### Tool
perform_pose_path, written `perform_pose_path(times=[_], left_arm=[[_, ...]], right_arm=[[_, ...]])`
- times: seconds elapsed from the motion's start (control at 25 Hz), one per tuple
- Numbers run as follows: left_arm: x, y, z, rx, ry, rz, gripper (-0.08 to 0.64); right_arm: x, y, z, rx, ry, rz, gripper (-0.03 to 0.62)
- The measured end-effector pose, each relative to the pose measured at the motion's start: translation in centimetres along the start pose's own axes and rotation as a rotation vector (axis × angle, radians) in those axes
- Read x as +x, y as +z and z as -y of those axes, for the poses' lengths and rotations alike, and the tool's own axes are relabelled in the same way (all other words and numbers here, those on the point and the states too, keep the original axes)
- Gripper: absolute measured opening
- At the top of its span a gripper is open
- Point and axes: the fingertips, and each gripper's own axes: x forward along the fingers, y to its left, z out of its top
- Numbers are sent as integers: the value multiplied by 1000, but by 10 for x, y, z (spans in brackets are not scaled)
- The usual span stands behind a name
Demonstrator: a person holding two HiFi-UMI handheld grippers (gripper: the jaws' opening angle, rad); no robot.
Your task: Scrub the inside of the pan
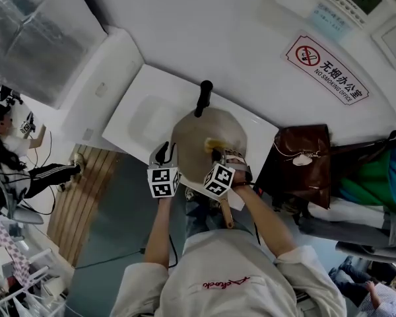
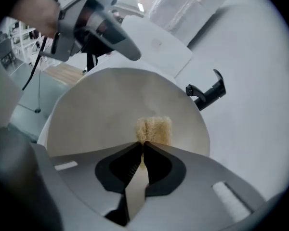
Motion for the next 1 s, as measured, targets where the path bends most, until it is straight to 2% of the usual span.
perform_pose_path(times=[0.28, 0.44, 0.56, 0.76, 1.0], left_arm=[[-11, 8, 20, 14, -7, 15, 84], [-15, 15, 36, 27, -20, 31, 45], [-19, 19, 47, 34, -27, 43, 14], [-26, 29, 64, 36, -32, 64, 0], [-37, 42, 76, 39, -25, 96, 0]], right_arm=[[-33, 16, 31, 296, -23, 173, 25], [-52, 21, 49, 504, -6, 283, 25], [-66, 22, 59, 618, 1, 352, 25], [-82, 15, 73, 738, 4, 459, 25], [-103, 9, 82, 764, -15, 519, 25]])
